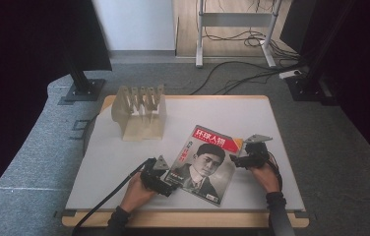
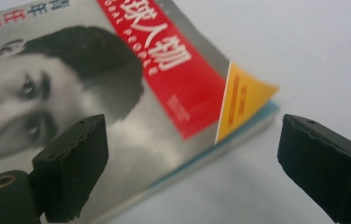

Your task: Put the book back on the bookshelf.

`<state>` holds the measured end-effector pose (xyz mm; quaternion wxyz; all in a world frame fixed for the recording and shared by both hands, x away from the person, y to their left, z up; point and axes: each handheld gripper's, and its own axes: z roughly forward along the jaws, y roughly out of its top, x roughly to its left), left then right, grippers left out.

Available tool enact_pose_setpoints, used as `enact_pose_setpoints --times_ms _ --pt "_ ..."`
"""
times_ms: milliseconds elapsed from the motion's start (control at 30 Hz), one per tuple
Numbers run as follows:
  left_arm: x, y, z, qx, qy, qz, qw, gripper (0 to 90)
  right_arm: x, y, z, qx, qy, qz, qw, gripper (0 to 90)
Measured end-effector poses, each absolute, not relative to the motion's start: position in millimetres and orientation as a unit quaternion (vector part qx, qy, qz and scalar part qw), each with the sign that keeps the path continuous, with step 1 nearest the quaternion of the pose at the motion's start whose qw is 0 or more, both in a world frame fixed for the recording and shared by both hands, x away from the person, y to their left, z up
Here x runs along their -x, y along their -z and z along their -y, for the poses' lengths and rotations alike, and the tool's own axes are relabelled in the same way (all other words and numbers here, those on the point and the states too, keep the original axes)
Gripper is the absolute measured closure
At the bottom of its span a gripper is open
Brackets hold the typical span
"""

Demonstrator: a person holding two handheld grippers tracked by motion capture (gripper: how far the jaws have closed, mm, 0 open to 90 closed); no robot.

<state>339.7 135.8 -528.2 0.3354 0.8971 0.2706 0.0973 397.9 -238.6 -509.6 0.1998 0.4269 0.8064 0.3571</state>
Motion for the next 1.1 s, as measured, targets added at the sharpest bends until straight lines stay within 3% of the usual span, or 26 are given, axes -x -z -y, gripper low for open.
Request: enact_pose_setpoints --times_ms 233,533,867,1100 --pt "-339 528 -136 -0.898 -0.099 -0.268 0.334 0.0 -431 508 228 -0.412 -0.343 -0.821 0.197 7.4" --pt "-335 528 -133 -0.898 -0.097 -0.262 0.341 4.2 -465 526 209 -0.398 -0.343 -0.838 0.147 6.9" --pt "-324 527 -126 -0.901 -0.073 -0.248 0.348 4.1 -456 529 209 -0.397 -0.360 -0.832 0.139 9.4" --pt "-310 526 -122 -0.908 -0.085 -0.239 0.333 3.5 -444 530 210 -0.393 -0.363 -0.833 0.140 9.6"
